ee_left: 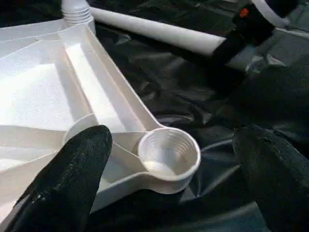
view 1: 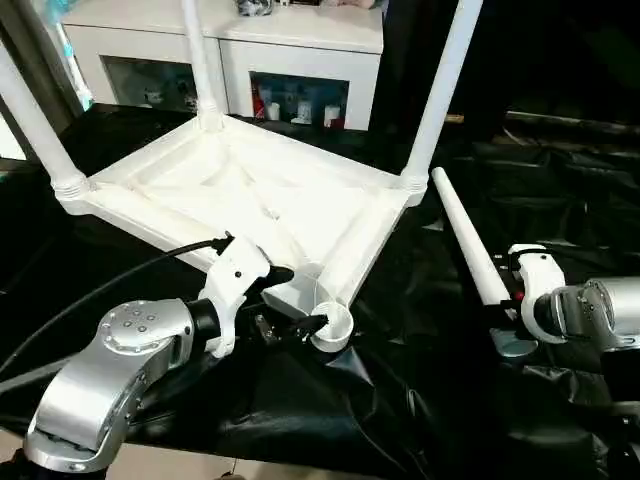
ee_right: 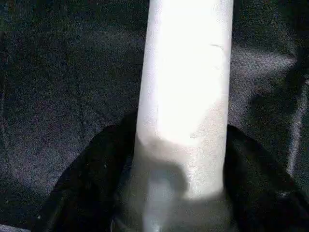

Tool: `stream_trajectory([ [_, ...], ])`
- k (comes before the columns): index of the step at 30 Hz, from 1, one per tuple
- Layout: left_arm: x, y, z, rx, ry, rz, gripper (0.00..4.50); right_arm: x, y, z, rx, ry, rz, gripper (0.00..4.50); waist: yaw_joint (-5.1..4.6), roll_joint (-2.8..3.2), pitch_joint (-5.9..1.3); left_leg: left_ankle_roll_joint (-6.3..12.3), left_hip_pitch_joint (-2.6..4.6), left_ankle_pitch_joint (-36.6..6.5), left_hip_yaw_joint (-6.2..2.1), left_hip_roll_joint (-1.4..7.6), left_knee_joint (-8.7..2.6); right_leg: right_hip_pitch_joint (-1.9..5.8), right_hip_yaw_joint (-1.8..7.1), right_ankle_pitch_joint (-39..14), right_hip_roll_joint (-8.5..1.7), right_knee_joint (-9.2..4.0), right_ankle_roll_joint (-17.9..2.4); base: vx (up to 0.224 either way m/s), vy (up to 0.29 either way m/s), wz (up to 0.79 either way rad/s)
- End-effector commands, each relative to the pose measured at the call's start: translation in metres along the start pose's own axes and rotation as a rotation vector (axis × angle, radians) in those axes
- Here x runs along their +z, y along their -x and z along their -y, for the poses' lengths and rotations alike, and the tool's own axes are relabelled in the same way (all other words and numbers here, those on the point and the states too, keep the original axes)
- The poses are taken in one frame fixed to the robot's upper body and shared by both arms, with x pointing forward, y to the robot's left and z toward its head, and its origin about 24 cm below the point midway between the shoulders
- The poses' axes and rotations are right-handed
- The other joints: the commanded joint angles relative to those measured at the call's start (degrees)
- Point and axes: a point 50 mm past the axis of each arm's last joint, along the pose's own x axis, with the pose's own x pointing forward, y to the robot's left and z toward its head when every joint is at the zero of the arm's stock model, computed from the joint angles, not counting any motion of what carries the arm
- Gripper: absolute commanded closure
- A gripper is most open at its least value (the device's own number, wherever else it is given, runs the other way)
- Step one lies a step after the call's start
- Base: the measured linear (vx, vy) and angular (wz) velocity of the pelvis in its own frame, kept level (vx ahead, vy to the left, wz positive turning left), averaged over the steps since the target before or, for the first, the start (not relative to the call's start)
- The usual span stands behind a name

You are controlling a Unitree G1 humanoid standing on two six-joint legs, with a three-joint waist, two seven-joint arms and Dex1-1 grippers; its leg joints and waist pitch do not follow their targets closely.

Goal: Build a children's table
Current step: Pick table leg

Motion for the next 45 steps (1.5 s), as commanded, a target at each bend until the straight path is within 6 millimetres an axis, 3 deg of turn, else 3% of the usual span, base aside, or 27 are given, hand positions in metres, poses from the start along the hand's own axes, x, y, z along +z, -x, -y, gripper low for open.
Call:
stream_trajectory([
  [1, 0.002, -0.002, 0.001, -0.034, -0.002, -0.009, 0.0, -0.008, -0.006, 0.003, 0.005, -0.03, -0.039, 1.83, -0.09, 0.11, -2.78, -1.57, 0.18, -16.1, 0.71, -0.86, -3.53, 2.27, 1.45, -22.0, -1.68, -5.27, -6.4, 0.0, 0.0, 0.0],
  [4, 0.003, -0.002, 0.002, -0.054, -0.007, -0.008, 0.0, -0.009, -0.008, 0.006, 0.004, -0.059, -0.033, 1.87, -0.14, 0.08, -2.79, -1.67, 0.27, -17.0, 0.59, -0.9, -3.5, 2.15, 1.36, -24.3, -1.7, -5.54, -5.3, 0.0, 0.0, 0.0],
  [9, 0.008, -0.002, -0.001, -0.047, -0.01, 0.01, 0.0, -0.007, -0.008, 0.014, -0.014, -0.13, 0.017, 1.89, -0.14, 0.19, -2.87, -1.98, 0.54, -18.2, 0.51, -0.9, -3.46, 1.91, 1.26, -24.0, -1.55, -5.52, -5.3, 0.0, 0.0, 0.0],
  [10, 0.011, -0.003, -0.006, -0.01, -0.005, 0.031, 0.0, -0.005, -0.007, 0.018, -0.03, -0.166, 0.056, 1.89, -0.23, 0.65, -2.86, -2.21, 0.45, -18.4, 0.46, -0.93, -3.51, 1.97, 1.28, -23.0, -1.52, -5.47, -5.6, 0.0, 0.0, 0.0],
  [12, 0.012, -0.004, -0.008, 0.001, -0.006, 0.039, 0.0, -0.004, -0.006, 0.02, -0.039, -0.178, 0.08, 1.89, -0.22, 0.52, -2.97, -2.35, 0.59, -18.6, 0.51, -1.05, -3.42, 1.97, 1.18, -22.6, -1.4, -5.47, -5.7, 0.0, 0.0, 0.0],
  [17, 0.035, -0.015, -0.029, 0.172, -0.003, 0.187, 0.0, 0.028, 0.016, 0.028, -0.023, -0.318, 0.468, 1.89, -0.13, 0.24, -3.43, -1.59, 0.11, -15.8, 0.57, -1.13, -3.29, 2.44, 1.2, -20.2, -1.6, -5.17, -5.6, 0.0, 0.0, 0.0],
  [18, 0.035, -0.016, -0.029, 0.176, -0.004, 0.19, 0.0, 0.029, 0.017, 0.028, -0.023, -0.323, 0.477, 1.89, -0.06, 0.23, -3.48, -1.42, -0.01, -15.0, 0.6, -1.08, -3.32, 2.51, 1.26, -19.4, -1.63, -5.08, -5.6, 0.0, 0.0, 0.0],
  [19, 0.04, -0.018, -0.031, 0.184, 0.005, 0.212, 0.0, 0.037, 0.024, 0.029, 0.002, -0.359, 0.597, 1.89, 0.03, 0.52, -3.46, -1.24, -0.03, -14.1, 0.56, -1.05, -3.33, 2.5, 1.28, -17.8, -1.61, -4.81, -5.9, 0.0, 0.0, 0.0],
  [22, 0.046, -0.024, -0.034, 0.192, 0.03, 0.255, 0.0, 0.046, 0.034, 0.031, 0.029, -0.395, 0.731, 1.89, -0.04, 0.36, -3.72, -0.64, -0.25, -12.6, 0.83, -1.16, -3.16, 2.69, 1.38, -16.0, -1.63, -4.63, -6.2, 0.0, 0.0, 0.0],
  [23, 0.053, -0.03, -0.038, 0.206, 0.06, 0.293, 0.0, 0.056, 0.047, 0.027, 0.109, -0.413, 0.895, 1.89, -0.05, 0.58, -3.86, -0.06, -0.47, -10.2, 0.9, -1.16, -3.09, 2.83, 1.43, -11.9, -1.45, -4.23, -7.1, 0.0, 0.0, 0.0],
  [26, 0.06, -0.035, -0.042, 0.225, 0.093, 0.329, 0.0, 0.063, 0.06, 0.019, 0.207, -0.395, 1.019, 1.91, 0.04, 0.52, -3.99, 1.16, -0.65, -8.9, 1.02, -1.17, -2.92, 2.93, 1.44, -8.7, -1.38, -4.01, -8.3, 0.0, 0.0, 0.0],
  [28, 0.069, -0.042, -0.044, 0.22, 0.164, 0.363, 0.0, 0.068, 0.073, 0.004, 0.352, -0.344, 1.108, 1.96, 0.03, 0.53, -3.92, 1.62, -0.75, -8.5, 0.95, -1.15, -2.96, 3.07, 1.38, -9.2, -1.41, -4.02, -8.6, 0.0, 0.0, 0.0],
  [29, 0.082, -0.049, -0.042, 0.154, 0.271, 0.416, 0.0, 0.069, 0.087, -0.018, 0.541, -0.254, 1.158, 1.96, 0.23, 0.18, -3.89, 2.26, -0.59, -9.0, 1.13, -1.17, -2.83, 3.1, 1.46, -9.6, -1.44, -4.13, -8.9, 0.0, 0.0, 0.0],
  [31, 0.094, -0.056, -0.036, 0.051, 0.373, 0.446, 0.0, 0.066, 0.096, -0.036, 0.696, -0.168, 1.173, 1.96, 0.59, 0.13, -3.85, 2.91, -0.66, -9.0, 0.92, -1.03, -2.89, 3.15, 1.32, -10.7, -1.7, -4.22, -9.3, 0.0, 0.0, 0.0],
  [32, 0.098, -0.058, -0.035, 0.027, 0.39, 0.461, 0.0, 0.064, 0.098, -0.041, 0.739, -0.145, 1.167, 1.96, 0.33, -0.11, -3.72, 2.86, -0.82, -9.2, 1.02, -1.04, -2.92, 3.2, 1.33, -11.5, -1.61, -4.27, -9.2, 0.0, 0.0, 0.0],
  [33, 0.111, -0.062, -0.031, -0.044, 0.434, 0.503, 0.0, 0.06, 0.103, -0.054, 0.859, -0.078, 1.134, 1.96, 0.73, -0.35, -3.61, 3.11, -0.66, -9.4, 1.12, -1.14, -2.82, 3.05, 1.34, -14.1, -1.7, -4.69, -8.7, 0.0, 0.0, 0.0],
  [38, 0.135, -0.07, -0.028, -0.16, 0.501, 0.576, 0.0, 0.048, 0.105, -0.077, 1.029, 0.029, 1.039, 1.96, 1.1, -0.42, -3.59, 2.59, -0.85, -9.3, 0.93, -1.03, -3.02, 2.93, 1.2, -16.7, -1.75, -5.23, -7.1, 0.0, 0.0, 0.0],
  [45, 0.157, -0.081, -0.025, -0.25, 0.579, 0.587, 0.0, 0.037, 0.087, -0.093, 0.992, 0.137, 0.913, 1.96, 1.88, -0.55, -3.62, 1.39, -1.17, -7.9, 0.82, -1.08, -2.95, 2.99, 1.24, -17.9, -2.09, -5.4, -5.4, 0.0, 0.0, 0.0],
])
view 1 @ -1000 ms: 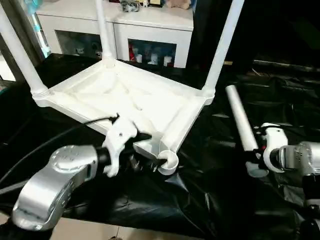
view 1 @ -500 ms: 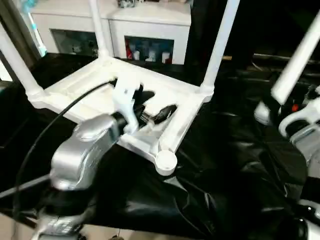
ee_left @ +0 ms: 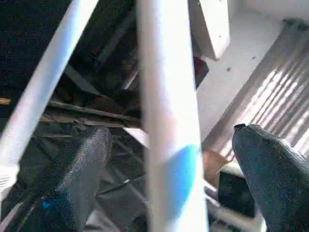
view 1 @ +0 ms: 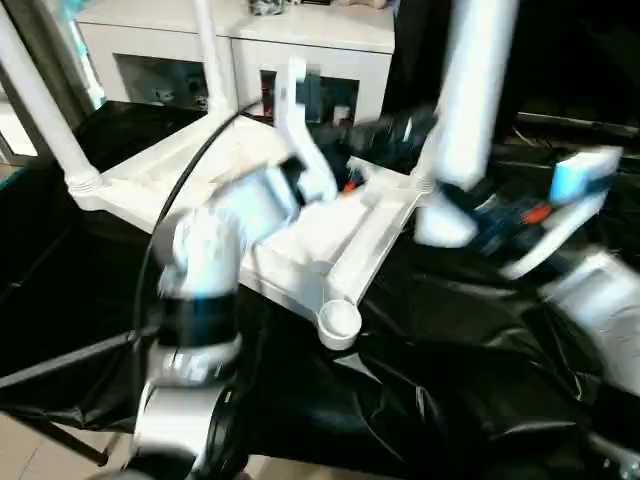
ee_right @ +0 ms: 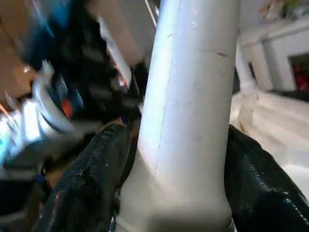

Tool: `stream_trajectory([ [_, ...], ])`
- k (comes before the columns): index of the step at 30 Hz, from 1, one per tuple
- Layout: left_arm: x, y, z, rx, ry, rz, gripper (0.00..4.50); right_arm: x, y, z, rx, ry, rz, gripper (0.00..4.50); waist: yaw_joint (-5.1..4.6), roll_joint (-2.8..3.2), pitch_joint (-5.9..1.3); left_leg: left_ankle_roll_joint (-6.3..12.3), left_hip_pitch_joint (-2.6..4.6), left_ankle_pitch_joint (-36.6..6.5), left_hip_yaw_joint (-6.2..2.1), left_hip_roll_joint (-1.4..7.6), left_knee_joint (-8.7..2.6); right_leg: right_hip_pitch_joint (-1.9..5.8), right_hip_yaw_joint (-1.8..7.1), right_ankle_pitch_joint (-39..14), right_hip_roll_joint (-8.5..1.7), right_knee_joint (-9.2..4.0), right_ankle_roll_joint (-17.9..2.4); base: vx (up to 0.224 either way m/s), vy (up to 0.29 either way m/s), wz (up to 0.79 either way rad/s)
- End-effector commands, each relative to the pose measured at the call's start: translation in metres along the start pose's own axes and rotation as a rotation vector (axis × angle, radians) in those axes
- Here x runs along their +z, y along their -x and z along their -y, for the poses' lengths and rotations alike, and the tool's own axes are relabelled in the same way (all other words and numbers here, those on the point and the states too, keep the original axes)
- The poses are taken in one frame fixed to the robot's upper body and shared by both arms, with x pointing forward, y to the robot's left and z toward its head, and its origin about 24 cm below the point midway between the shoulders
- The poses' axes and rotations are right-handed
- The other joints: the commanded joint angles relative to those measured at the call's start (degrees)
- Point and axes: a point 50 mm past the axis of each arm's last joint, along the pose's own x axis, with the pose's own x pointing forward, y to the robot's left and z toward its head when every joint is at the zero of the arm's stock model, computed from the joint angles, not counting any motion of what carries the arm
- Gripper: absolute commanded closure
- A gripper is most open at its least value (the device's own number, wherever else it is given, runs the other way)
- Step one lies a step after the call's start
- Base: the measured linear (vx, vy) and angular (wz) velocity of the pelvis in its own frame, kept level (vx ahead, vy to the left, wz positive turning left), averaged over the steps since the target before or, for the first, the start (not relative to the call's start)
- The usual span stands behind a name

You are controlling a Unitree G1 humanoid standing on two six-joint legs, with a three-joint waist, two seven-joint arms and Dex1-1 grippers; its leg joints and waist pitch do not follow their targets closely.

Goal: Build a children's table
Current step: Pick table leg

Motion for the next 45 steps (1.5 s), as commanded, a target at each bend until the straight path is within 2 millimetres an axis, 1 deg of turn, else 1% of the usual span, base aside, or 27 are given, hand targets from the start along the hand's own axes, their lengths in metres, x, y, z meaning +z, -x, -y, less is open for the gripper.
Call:
stream_trajectory([
  [1, -0.001, -0.006, 0.003, -0.016, 0.034, -0.023, 0.0, -0.001, -0.002, -0.004, 0.012, 0.045, -0.031, 1.96, 0.4, -0.95, -3.63, 1.12, -0.14, -7.6, 0.79, -1.0, -3.37, 3.49, 1.24, -17.7, -1.98, -4.97, -5.7, 0.0, 0.0, 0.0],
  [2, -0.001, -0.006, 0.003, -0.017, 0.037, -0.027, 0.0, -0.002, -0.002, -0.005, 0.015, 0.046, -0.037, 1.96, 0.39, -0.94, -3.63, 1.19, -0.2, -7.7, 0.76, -0.96, -3.42, 3.53, 1.24, -17.0, -1.98, -4.86, -5.9, 0.0, 0.0, 0.0],
  [3, -0.005, -0.007, 0.001, 0.0, 0.034, -0.048, 0.0, -0.003, -0.002, -0.006, 0.02, 0.051, -0.05, 1.96, 0.45, -0.73, -3.67, 1.23, -0.19, -7.5, 0.71, -0.99, -3.39, 3.57, 1.23, -16.6, -1.99, -4.77, -6.0, 0.0, 0.0, 0.0],
  [6, -0.015, -0.008, -0.005, 0.049, 0.032, -0.087, 0.0, -0.007, -0.003, -0.007, 0.028, 0.061, -0.073, 1.96, 0.4, -0.86, -3.69, 1.36, -0.25, -7.3, 0.7, -0.89, -3.43, 3.7, 1.23, -14.7, -1.95, -4.75, -6.5, 0.0, 0.0, 0.0],
  [10, -0.017, -0.008, -0.01, 0.087, 0.028, -0.097, 0.0, -0.008, -0.003, -0.007, 0.026, 0.065, -0.08, 1.96, 0.39, -0.87, -3.61, 1.31, -0.24, -7.9, 0.67, -0.87, -3.49, 3.69, 1.21, -16.2, -2.07, -4.85, -6.2, 0.0, 0.0, 0.0],
  [11, -0.017, -0.008, -0.012, 0.108, 0.029, -0.094, 0.0, -0.011, -0.004, -0.007, 0.024, 0.077, -0.099, 1.96, 0.37, -1.17, -3.56, 1.31, -0.28, -8.2, 0.72, -0.91, -3.48, 3.68, 1.19, -17.0, -2.09, -4.96, -6.0, 0.0, 0.0, 0.0],
  [12, -0.017, -0.007, -0.012, 0.111, 0.033, -0.09, 0.0, -0.013, -0.005, -0.007, 0.018, 0.089, -0.116, 1.96, 0.45, -1.04, -3.57, 1.21, -0.25, -8.3, 0.66, -0.86, -3.52, 3.7, 1.19, -17.4, -2.16, -4.93, -5.9, 0.0, 0.0, 0.0],
  [13, -0.016, -0.008, -0.012, 0.112, 0.036, -0.089, 0.0, -0.014, -0.005, -0.007, 0.015, 0.097, -0.126, 1.96, 0.38, -1.21, -3.54, 1.12, -0.24, -8.3, 0.7, -0.86, -3.5, 3.67, 1.19, -17.7, -2.12, -5.04, -5.5, 0.0, 0.0, 0.0],
  [14, -0.016, -0.007, -0.012, 0.112, 0.038, -0.086, 0.0, -0.017, -0.007, -0.005, -0.01, 0.12, -0.151, 1.96, 0.36, -1.09, -3.48, 1.04, -0.28, -8.5, 0.68, -0.89, -3.53, 3.61, 1.2, -18.2, -2.13, -5.09, -5.4, 0.0, 0.0, 0.0],
  [16, -0.016, -0.007, -0.012, 0.117, 0.04, -0.08, 0.0, -0.021, -0.01, -0.001, -0.062, 0.166, -0.195, 1.96, 0.29, -1.17, -3.48, 0.67, -0.34, -8.4, 0.66, -0.91, -3.52, 3.59, 1.19, -18.7, -2.14, -5.13, -4.9, 0.0, 0.0, 0.0],
  [17, -0.015, -0.007, -0.012, 0.13, 0.037, -0.071, 0.18, -0.025, -0.014, 0.006, -0.131, 0.213, -0.238, 1.96, 0.23, -1.06, -3.48, 0.27, -0.38, -8.1, 0.6, -0.82, -3.51, 3.51, 1.22, -18.5, -2.2, -5.03, -4.8, 0.0, 0.0, 0.0],
  [18, -0.015, -0.007, -0.012, 0.138, 0.029, -0.067, 0.18, -0.028, -0.016, 0.009, -0.172, 0.23, -0.257, 1.96, 0.11, -1.09, -3.45, 0.21, -0.39, -8.0, 0.62, -0.94, -3.51, 3.53, 1.18, -18.6, -2.07, -5.1, -4.7, 0.0, 0.0, 0.0],
  [21, -0.015, -0.008, -0.014, 0.165, 0.017, -0.047, 0.46, -0.035, -0.022, 0.014, -0.223, 0.283, -0.288, 1.96, 0.05, -1.06, -3.47, 0.18, -0.19, -8.7, 0.68, -0.89, -3.51, 3.37, 1.25, -18.9, -2.12, -5.14, -4.7, 0.0, 0.0, 0.0],
  [23, -0.016, -0.008, -0.016, 0.199, -0.003, -0.046, 0.64, -0.038, -0.028, 0.015, -0.258, 0.298, -0.285, 1.98, 0.02, -1.02, -3.5, 0.38, -0.16, -8.8, 0.64, -0.8, -3.57, 3.25, 1.3, -17.1, -2.05, -4.96, -5.3, 0.0, 0.0, 0.0],
  [24, -0.017, -0.008, -0.017, 0.212, -0.012, -0.047, 0.81, -0.039, -0.03, 0.015, -0.274, 0.307, -0.282, 1.99, -0.07, -1.03, -3.57, 0.34, -0.15, -8.6, 0.63, -0.82, -3.56, 3.36, 1.29, -15.9, -2.01, -4.79, -5.7, 0.0, 0.0, 0.0],
  [25, -0.019, -0.008, -0.018, 0.225, -0.024, -0.05, 0.81, -0.041, -0.033, 0.014, -0.284, 0.334, -0.287, 1.99, -0.02, -1.06, -3.6, 0.33, -0.16, -8.4, 0.63, -0.82, -3.54, 3.46, 1.32, -15.1, -2.0, -4.67, -5.9, 0.0, 0.0, 0.0],
  [27, -0.021, -0.009, -0.02, 0.258, -0.033, -0.045, 1.01, -0.046, -0.038, 0.012, -0.289, 0.407, -0.314, 2.0, 0.06, -0.82, -3.59, 0.26, -0.07, -8.1, 0.56, -0.67, -3.6, 3.43, 1.39, -12.9, -2.01, -4.41, -6.5, 0.0, 0.0, 0.0],
  [28, -0.024, -0.009, -0.022, 0.284, -0.051, -0.051, 1.15, -0.051, -0.041, 0.011, -0.285, 0.46, -0.341, 2.01, -0.09, -0.98, -3.51, 0.08, -0.2, -8.2, 0.64, -0.76, -3.59, 3.56, 1.39, -12.3, -1.97, -4.47, -6.7, 0.0, 0.0, 0.0],
  [29, -0.025, -0.009, -0.023, 0.295, -0.06, -0.053, 1.15, -0.053, -0.042, 0.011, -0.282, 0.482, -0.351, 2.01, -0.1, -1.06, -3.5, -0.05, -0.28, -8.2, 0.58, -0.75, -3.6, 3.69, 1.38, -12.5, -1.99, -4.47, -6.3, 0.0, 0.0, 0.0],
  [30, -0.027, -0.009, -0.025, 0.31, -0.067, -0.057, 1.22, -0.055, -0.044, 0.009, -0.275, 0.501, -0.358, 2.02, -0.12, -0.87, -3.48, 0.02, -0.21, -8.5, 0.64, -0.82, -3.6, 3.66, 1.42, -12.7, -1.99, -4.51, -6.3, 0.0, 0.0, 0.0],
  [31, -0.03, -0.009, -0.026, 0.32, -0.086, -0.07, 1.44, -0.056, -0.047, 0.008, -0.273, 0.521, -0.357, 2.02, -0.2, -0.88, -3.52, 0.16, -0.17, -8.9, 0.66, -0.83, -3.56, 3.65, 1.45, -13.2, -2.03, -4.56, -6.1, 0.0, 0.0, 0.0],
  [36, -0.039, -0.01, -0.028, 0.338, -0.127, -0.104, 1.75, -0.055, -0.055, 0.004, -0.28, 0.566, -0.326, 2.02, -0.3, -0.8, -3.49, 0.24, -0.08, -9.7, 0.6, -0.72, -3.66, 3.53, 1.5, -12.7, -1.99, -4.47, -6.2, 0.0, 0.0, 0.0],
  [37, -0.041, -0.01, -0.029, 0.345, -0.139, -0.111, 1.98, -0.055, -0.057, 0.003, -0.281, 0.58, -0.32, 2.02, -0.33, -0.82, -3.46, 0.2, -0.06, -10.0, 0.59, -0.72, -3.7, 3.51, 1.48, -13.0, -1.98, -4.47, -6.2, 0.0, 0.0, 0.0],
  [38, -0.041, -0.01, -0.029, 0.347, -0.145, -0.113, 1.98, -0.055, -0.058, 0.003, -0.282, 0.588, -0.319, 2.02, -0.36, -0.61, -3.46, 0.09, -0.02, -10.1, 0.56, -0.69, -3.71, 3.52, 1.51, -12.9, -2.0, -4.4, -6.4, 0.0, 0.0, 0.0],
  [41, -0.038, -0.009, -0.032, 0.374, -0.153, -0.088, 2.25, -0.056, -0.059, 0.003, -0.281, 0.604, -0.32, 2.03, -0.44, -0.76, -3.37, 0.18, -0.05, -10.7, 0.62, -0.79, -3.69, 3.53, 1.51, -13.5, -1.95, -4.59, -6.2, 0.0, 0.0, 0.0],
  [42, -0.036, -0.009, -0.033, 0.384, -0.154, -0.076, 2.25, -0.056, -0.059, 0.003, -0.28, 0.606, -0.32, 2.03, -0.44, -0.78, -3.46, 0.19, -0.03, -10.6, 0.59, -0.76, -3.69, 3.59, 1.53, -13.4, -1.98, -4.53, -6.1, 0.0, 0.0, 0.0],
  [45, -0.033, -0.008, -0.035, 0.399, -0.156, -0.055, 2.47, -0.057, -0.06, 0.002, -0.28, 0.615, -0.318, 2.03, -0.45, -0.68, -3.5, 0.16, -0.01, -10.1, 0.55, -0.69, -3.69, 3.58, 1.55, -11.7, -1.94, -4.34, -6.7, 0.0, 0.0, 0.0],
])
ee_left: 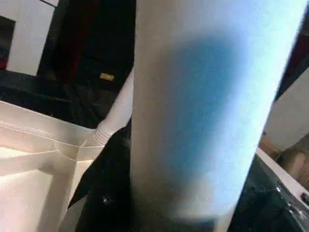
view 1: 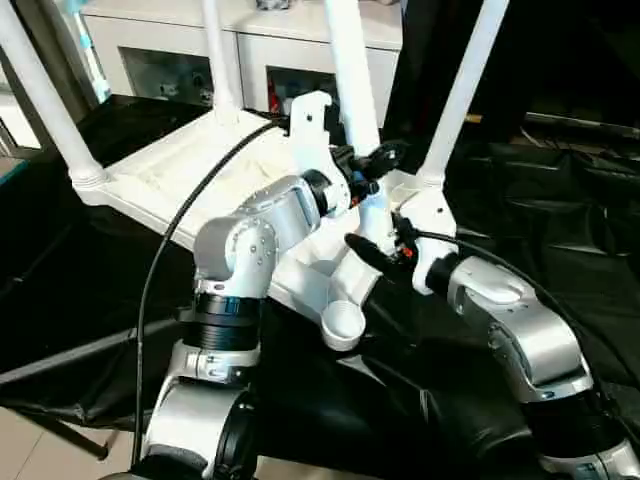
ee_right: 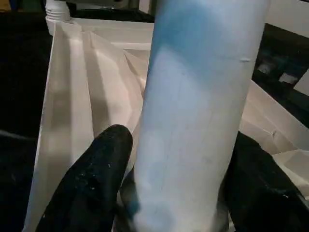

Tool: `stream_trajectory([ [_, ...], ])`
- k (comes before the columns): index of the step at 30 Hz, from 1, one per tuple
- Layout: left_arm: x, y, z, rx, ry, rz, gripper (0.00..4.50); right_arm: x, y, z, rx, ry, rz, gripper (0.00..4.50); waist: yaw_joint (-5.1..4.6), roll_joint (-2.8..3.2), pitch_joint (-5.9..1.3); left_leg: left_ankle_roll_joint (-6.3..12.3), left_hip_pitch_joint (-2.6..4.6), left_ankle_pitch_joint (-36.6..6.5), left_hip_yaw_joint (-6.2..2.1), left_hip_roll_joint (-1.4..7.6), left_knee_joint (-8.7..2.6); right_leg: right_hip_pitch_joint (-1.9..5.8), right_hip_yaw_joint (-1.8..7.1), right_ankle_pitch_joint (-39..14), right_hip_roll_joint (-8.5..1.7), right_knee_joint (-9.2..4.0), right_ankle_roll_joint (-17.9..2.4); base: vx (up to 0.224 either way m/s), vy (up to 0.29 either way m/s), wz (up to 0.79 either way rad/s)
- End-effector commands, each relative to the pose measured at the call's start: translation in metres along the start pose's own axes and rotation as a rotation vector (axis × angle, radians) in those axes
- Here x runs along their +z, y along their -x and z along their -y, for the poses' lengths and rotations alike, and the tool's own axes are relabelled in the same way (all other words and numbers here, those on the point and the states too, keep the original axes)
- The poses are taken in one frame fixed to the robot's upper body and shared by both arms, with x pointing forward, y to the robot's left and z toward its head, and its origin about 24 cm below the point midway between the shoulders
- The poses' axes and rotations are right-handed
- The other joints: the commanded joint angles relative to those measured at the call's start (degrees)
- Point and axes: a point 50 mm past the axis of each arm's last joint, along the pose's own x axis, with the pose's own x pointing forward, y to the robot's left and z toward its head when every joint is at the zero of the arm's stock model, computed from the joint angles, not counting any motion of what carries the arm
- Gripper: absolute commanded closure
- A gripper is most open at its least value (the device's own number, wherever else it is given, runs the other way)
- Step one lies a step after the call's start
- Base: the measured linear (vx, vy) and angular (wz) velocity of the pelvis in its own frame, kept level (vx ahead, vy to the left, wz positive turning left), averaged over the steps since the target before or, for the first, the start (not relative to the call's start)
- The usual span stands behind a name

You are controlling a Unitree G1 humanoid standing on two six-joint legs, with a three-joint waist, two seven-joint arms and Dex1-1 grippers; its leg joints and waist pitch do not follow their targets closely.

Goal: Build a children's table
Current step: Pick table leg

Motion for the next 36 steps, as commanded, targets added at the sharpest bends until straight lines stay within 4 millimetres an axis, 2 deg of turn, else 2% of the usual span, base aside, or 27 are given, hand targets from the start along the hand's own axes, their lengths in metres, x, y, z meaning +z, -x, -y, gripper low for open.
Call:
stream_trajectory([
  [1, 0.001, -0.003, 0.002, 0.008, 0.001, 0.008, 2.5, 0.006, -0.004, -0.003, 0.01, 0.035, 0.022, 2.03, -0.17, -0.42, -3.68, 0.1, 0.01, -10.0, 0.67, -0.73, -3.62, 3.66, 1.66, -11.2, -1.87, -4.17, -7.0, 0.0, 0.0, 0.0],
  [4, 0.002, -0.003, 0.0, 0.019, 0.006, 0.02, 2.53, 0.006, -0.004, -0.003, 0.007, 0.038, 0.023, 2.03, -0.13, -0.27, -3.68, 0.31, 0.0, -9.8, 0.67, -0.73, -3.6, 3.7, 1.69, -10.5, -1.93, -4.1, -7.5, 0.0, 0.0, 0.0],
  [7, 0.004, -0.002, 0.0, 0.008, 0.02, 0.032, 2.53, 0.006, -0.005, -0.002, -0.006, 0.031, 0.029, 2.03, -0.17, -0.4, -3.67, 0.42, 0.05, -10.2, 0.71, -0.76, -3.59, 3.65, 1.65, -11.8, -1.93, -4.25, -7.2, 0.0, 0.0, 0.0],
  [9, 0.005, 0.0, 0.001, -0.031, 0.015, 0.029, 2.53, 0.009, -0.004, -0.003, 0.023, -0.086, 0.069, 1.47, -0.17, -0.42, -3.71, 0.76, 0.06, -10.6, 0.69, -0.79, -3.62, 3.6, 1.63, -12.6, -1.96, -4.3, -6.9, 0.0, 0.0, 0.0],
  [13, 0.006, 0.007, 0.005, -0.191, -0.038, -0.014, 2.56, 0.016, 0.004, -0.004, 0.128, -0.212, 0.11, 1.07, -0.12, -0.3, -3.74, 1.13, 0.17, -10.2, 0.59, -0.69, -3.74, 3.53, 1.64, -11.7, -1.9, -4.02, -7.3, 0.0, 0.0, 0.0],
  [17, 0.006, 0.019, 0.003, -0.356, -0.101, -0.095, 2.57, 0.027, 0.024, -0.011, 0.414, -0.373, 0.148, 0.87, 0.09, -0.14, -3.78, 1.56, 0.28, -9.1, 0.69, -0.51, -3.69, 3.7, 1.75, -8.3, -1.96, -3.59, -9.2, 0.0, 0.0, 0.0],
  [19, 0.005, 0.022, 0.004, -0.4, -0.111, -0.117, 2.57, 0.029, 0.028, -0.011, 0.465, -0.389, 0.148, 0.87, 0.21, -0.13, -3.71, 1.24, 0.29, -9.1, 0.72, -0.55, -3.72, 3.73, 1.72, -9.1, -2.05, -3.71, -9.6, 0.0, 0.0, 0.0],
  [20, 0.007, 0.027, 0.007, -0.494, -0.096, -0.135, 2.57, 0.026, 0.033, -0.01, 0.512, -0.392, 0.11, 0.87, 0.26, -0.17, -3.69, 0.93, 0.35, -9.5, 0.74, -0.51, -3.75, 3.76, 1.69, -10.3, -2.07, -3.72, -9.7, 0.0, 0.0, 0.0],
  [21, 0.009, 0.029, 0.008, -0.516, -0.088, -0.135, 2.57, 0.025, 0.033, -0.009, 0.516, -0.389, 0.097, 0.87, 0.3, -0.11, -3.66, 0.66, 0.34, -9.5, 0.74, -0.49, -3.74, 3.72, 1.73, -10.6, -2.14, -3.72, -9.6, 0.0, 0.0, 0.0],
  [25, 0.015, 0.036, 0.019, -0.654, -0.028, -0.132, 2.57, 0.017, 0.035, -0.006, 0.519, -0.385, 0.021, 0.87, 0.33, -0.64, -3.6, -0.15, 0.1, -9.4, 0.81, -0.51, -3.73, 3.74, 1.7, -13.6, -2.38, -3.97, -9.3, 0.0, 0.0, 0.0],
  [28, 0.017, 0.04, 0.027, -0.739, 0.005, -0.135, 2.57, 0.017, 0.037, -0.006, 0.536, -0.395, 0.008, 0.87, 0.35, -0.6, -3.57, -0.32, 0.1, -9.2, 0.78, -0.47, -3.75, 3.69, 1.7, -14.1, -2.3, -3.92, -9.1, 0.0, 0.0, 0.0],
  [31, 0.017, 0.04, 0.03, -0.764, 0.002, -0.139, 2.57, 0.019, 0.037, -0.007, 0.563, -0.418, 0.009, 1.2, 0.42, -0.54, -3.58, -0.18, 0.15, -9.3, 0.8, -0.58, -3.7, 3.62, 1.68, -15.6, -2.28, -4.19, -8.1, 0.0, 0.0, 0.0],
  [36, 0.017, 0.04, 0.029, -0.76, 0.009, -0.142, 2.57, 0.019, 0.037, -0.008, 0.574, -0.425, 0.007, 1.63, 0.44, -0.37, -3.72, -0.39, 0.1, -8.5, 0.76, -0.56, -3.67, 3.7, 1.69, -13.5, -2.2, -3.96, -8.4, 0.0, 0.0, 0.0],
])
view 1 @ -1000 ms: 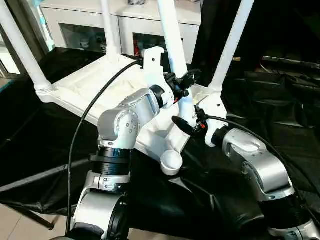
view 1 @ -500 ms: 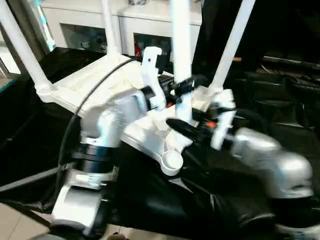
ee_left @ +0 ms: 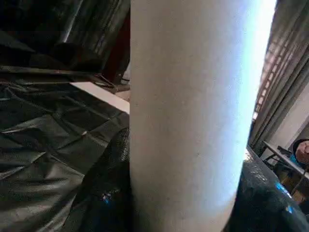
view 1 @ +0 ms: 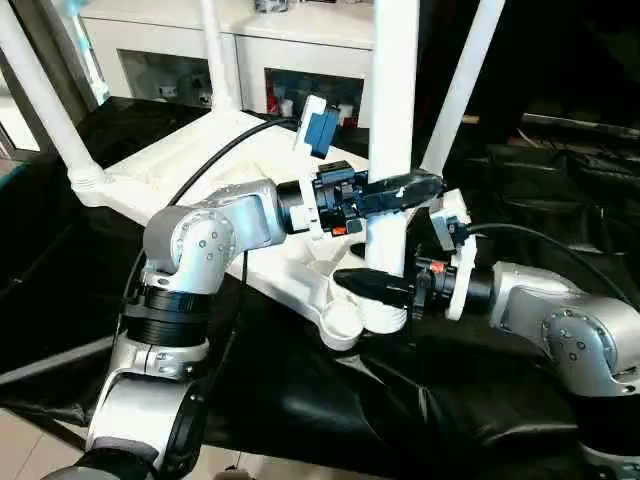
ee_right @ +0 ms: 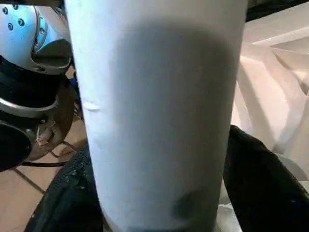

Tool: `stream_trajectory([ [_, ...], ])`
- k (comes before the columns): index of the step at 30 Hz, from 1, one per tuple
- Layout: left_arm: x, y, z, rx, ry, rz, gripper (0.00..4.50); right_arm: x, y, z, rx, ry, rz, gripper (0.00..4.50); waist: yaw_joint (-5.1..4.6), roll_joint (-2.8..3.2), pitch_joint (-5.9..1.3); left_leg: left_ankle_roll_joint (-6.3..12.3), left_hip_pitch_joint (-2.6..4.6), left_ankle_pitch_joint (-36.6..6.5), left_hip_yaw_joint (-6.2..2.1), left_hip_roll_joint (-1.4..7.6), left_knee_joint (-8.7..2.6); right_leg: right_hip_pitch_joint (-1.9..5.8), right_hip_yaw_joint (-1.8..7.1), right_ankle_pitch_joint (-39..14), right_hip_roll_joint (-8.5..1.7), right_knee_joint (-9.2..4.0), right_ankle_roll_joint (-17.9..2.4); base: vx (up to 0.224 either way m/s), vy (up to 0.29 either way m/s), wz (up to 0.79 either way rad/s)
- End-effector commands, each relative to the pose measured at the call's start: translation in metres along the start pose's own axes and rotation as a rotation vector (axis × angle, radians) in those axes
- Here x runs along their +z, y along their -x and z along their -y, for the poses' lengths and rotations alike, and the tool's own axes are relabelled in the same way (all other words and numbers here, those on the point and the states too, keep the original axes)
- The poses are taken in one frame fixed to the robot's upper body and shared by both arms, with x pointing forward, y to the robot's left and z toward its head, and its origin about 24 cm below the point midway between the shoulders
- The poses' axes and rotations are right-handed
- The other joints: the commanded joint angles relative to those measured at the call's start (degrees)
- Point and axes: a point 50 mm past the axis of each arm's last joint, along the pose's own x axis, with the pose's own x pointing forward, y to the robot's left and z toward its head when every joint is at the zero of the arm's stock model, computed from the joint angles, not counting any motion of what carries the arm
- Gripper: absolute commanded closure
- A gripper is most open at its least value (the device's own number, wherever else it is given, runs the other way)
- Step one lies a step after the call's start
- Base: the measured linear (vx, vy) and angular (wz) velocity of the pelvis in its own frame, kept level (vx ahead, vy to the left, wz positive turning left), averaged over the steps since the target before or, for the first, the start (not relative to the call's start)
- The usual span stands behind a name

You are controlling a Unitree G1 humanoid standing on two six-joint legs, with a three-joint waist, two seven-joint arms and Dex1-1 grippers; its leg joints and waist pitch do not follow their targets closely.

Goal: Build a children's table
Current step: Pick table leg

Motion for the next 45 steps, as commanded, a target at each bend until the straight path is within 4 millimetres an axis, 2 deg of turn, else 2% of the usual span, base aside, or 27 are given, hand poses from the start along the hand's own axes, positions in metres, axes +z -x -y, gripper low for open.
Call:
stream_trajectory([
  [1, 0.007, -0.004, 0.01, -0.066, -0.015, 0.014, 2.57, 0.003, 0.0, 0.0, -0.007, 0.01, -0.008, 1.67, 0.22, -0.35, -3.71, -0.43, 0.06, -8.6, 0.71, -0.56, -3.74, 3.64, 1.61, -13.5, -2.18, -4.06, -8.3, 0.0, 0.0, 0.0],
  [4, 0.007, -0.003, 0.009, -0.058, -0.015, 0.015, 2.57, 0.002, 0.001, -0.001, -0.01, 0.01, -0.012, 2.04, 0.23, -0.36, -3.73, -0.52, 0.04, -8.4, 0.71, -0.57, -3.72, 3.68, 1.61, -13.3, -2.2, -4.04, -8.3, 0.0, 0.0, 0.0],
  [6, 0.007, -0.003, 0.008, -0.047, -0.019, 0.017, 2.57, 0.001, 0.0, 0.0, -0.02, 0.014, -0.01, 2.07, 0.24, -0.36, -3.67, -0.57, 0.06, -8.7, 0.72, -0.58, -3.75, 3.66, 1.6, -13.9, -2.21, -4.12, -8.2, 0.0, 0.0, 0.0],
  [9, 0.007, -0.003, 0.006, -0.023, -0.022, 0.032, 2.57, 0.001, -0.001, 0.001, -0.037, 0.026, -0.003, 2.38, 0.28, -0.39, -3.69, -0.69, 0.07, -8.7, 0.72, -0.56, -3.74, 3.62, 1.61, -14.4, -2.23, -4.15, -7.9, 0.0, 0.0, 0.0],
  [15, 0.007, -0.003, 0.005, -0.005, -0.03, 0.035, 2.57, 0.002, -0.003, 0.001, -0.046, 0.038, 0.007, 2.46, 0.26, -0.47, -3.74, -0.6, 0.0, -8.3, 0.7, -0.59, -3.72, 3.66, 1.6, -14.0, -2.22, -4.08, -7.8, 0.0, 0.0, 0.0],
  [16, 0.005, -0.004, -0.007, 0.136, -0.075, 0.016, 2.57, 0.003, -0.007, 0.004, -0.105, 0.069, 0.017, 2.46, 0.29, -0.33, -3.72, -0.67, 0.02, -8.5, 0.68, -0.56, -3.73, 3.62, 1.61, -14.1, -2.24, -4.14, -7.8, 0.0, 0.0, 0.0],
  [18, 0.004, -0.003, -0.019, 0.278, -0.125, -0.004, 2.01, 0.004, -0.011, 0.008, -0.179, 0.101, 0.033, 2.46, 0.2, -0.39, -3.7, -1.05, -0.04, -8.4, 0.62, -0.52, -3.81, 3.58, 1.59, -14.4, -2.27, -4.26, -7.2, 0.0, 0.0, 0.0],
  [19, 0.004, -0.003, -0.019, 0.278, -0.125, -0.004, 1.87, 0.004, -0.011, 0.008, -0.179, 0.101, 0.033, 2.48, 0.17, -0.27, -3.76, -1.21, 0.04, -8.5, 0.6, -0.45, -3.81, 3.53, 1.61, -14.4, -2.34, -4.27, -7.1, 0.0, 0.0, 0.0],
  [21, 0.004, -0.003, -0.028, 0.41, -0.161, 0.006, 1.81, 0.004, -0.017, 0.018, -0.312, 0.148, 0.033, 2.49, -0.02, -0.48, -3.7, -2.22, -0.07, -8.5, 0.59, -0.66, -3.82, 3.62, 1.57, -14.9, -2.17, -4.31, -5.8, 0.0, 0.0, 0.0],
  [22, 0.004, -0.003, -0.029, 0.439, -0.166, 0.012, 1.67, 0.003, -0.019, 0.02, -0.345, 0.159, 0.035, 2.49, 0.06, -0.49, -3.75, -2.16, 0.01, -8.5, 0.64, -0.74, -3.83, 3.7, 1.57, -15.4, -2.2, -4.38, -5.5, 0.0, 0.0, 0.0],
  [24, 0.001, -0.006, -0.032, 0.556, -0.174, 0.033, 1.43, 0.003, -0.027, 0.025, -0.454, 0.175, 0.055, 2.5, -0.05, -0.36, -3.83, -2.53, -0.05, -8.0, 0.57, -0.64, -3.79, 3.58, 1.62, -14.1, -2.25, -4.12, -5.9, 0.0, 0.0, 0.0],
  [25, -0.001, -0.009, -0.033, 0.611, -0.164, 0.055, 1.39, 0.004, -0.031, 0.026, -0.484, 0.173, 0.069, 2.5, -0.02, -0.55, -3.89, -2.32, -0.06, -7.6, 0.56, -0.6, -3.74, 3.64, 1.67, -12.4, -2.21, -3.89, -6.4, 0.0, 0.0, 0.0],
  [28, -0.004, -0.012, -0.037, 0.683, -0.151, 0.092, 1.27, 0.004, -0.038, 0.025, -0.508, 0.186, 0.078, 2.51, -0.16, -0.5, -3.9, -1.67, -0.14, -7.9, 0.57, -0.62, -3.73, 3.74, 1.69, -11.0, -2.09, -3.9, -6.7, 0.0, 0.0, 0.0],
  [29, -0.005, -0.013, -0.038, 0.707, -0.147, 0.105, 1.27, 0.003, -0.04, 0.024, -0.515, 0.192, 0.078, 2.51, -0.04, -0.56, -3.84, -1.55, -0.09, -8.1, 0.6, -0.74, -3.72, 3.77, 1.68, -11.3, -2.08, -3.99, -6.4, 0.0, 0.0, 0.0],
  [30, -0.005, -0.013, -0.039, 0.731, -0.139, 0.118, 1.58, 0.003, -0.042, 0.024, -0.521, 0.196, 0.078, 2.51, -0.1, -0.52, -3.77, -1.52, -0.14, -8.3, 0.64, -0.71, -3.75, 3.7, 1.72, -11.5, -2.02, -4.04, -6.3, 0.0, 0.0, 0.0],
  [33, -0.005, -0.015, -0.041, 0.758, -0.104, 0.162, 1.65, 0.002, -0.045, 0.023, -0.531, 0.202, 0.079, 2.51, -0.15, -0.53, -3.73, -1.43, -0.08, -9.2, 0.66, -0.81, -3.74, 3.55, 1.67, -12.7, -2.01, -4.3, -5.7, 0.0, 0.0, 0.0],
  [35, -0.003, -0.015, -0.041, 0.788, -0.066, 0.208, 2.08, 0.002, -0.048, 0.023, -0.543, 0.212, 0.084, 2.51, -0.11, -0.32, -3.73, -1.61, -0.11, -9.8, 0.56, -0.76, -3.77, 3.58, 1.65, -12.8, -2.04, -4.24, -5.6, 0.0, 0.0, 0.0],
  [39, -0.003, -0.012, -0.042, 0.835, -0.05, 0.235, 2.26, 0.003, -0.047, 0.025, -0.578, 0.222, 0.086, 2.51, -0.26, -0.48, -3.71, -1.37, -0.2, -10.4, 0.53, -0.88, -3.8, 3.64, 1.57, -14.0, -1.93, -4.44, -4.5, 0.0, 0.0, 0.0],
  [43, -0.004, -0.013, -0.041, 0.826, -0.052, 0.238, 2.5, 0.004, -0.047, 0.026, -0.589, 0.232, 0.09, 2.51, -0.27, -0.37, -3.73, -1.26, -0.05, -10.2, 0.53, -0.79, -3.77, 3.42, 1.63, -13.0, -1.89, -4.38, -4.7, 0.0, 0.0, 0.0],
  [44, -0.004, -0.014, -0.039, 0.784, -0.071, 0.222, 2.53, 0.006, -0.047, 0.024, -0.555, 0.223, 0.11, 1.81, -0.24, -0.37, -3.77, -1.27, -0.03, -10.1, 0.54, -0.78, -3.75, 3.43, 1.64, -12.5, -1.92, -4.33, -4.9, 0.0, 0.0, 0.0],
  [45, -0.004, -0.015, -0.039, 0.778, -0.074, 0.219, 2.53, 0.007, -0.047, 0.024, -0.547, 0.217, 0.113, 1.81, -0.26, -0.4, -3.77, -1.16, -0.03, -10.2, 0.55, -0.79, -3.76, 3.43, 1.63, -12.3, -1.91, -4.3, -5.1, 0.0, 0.0, 0.0],
])
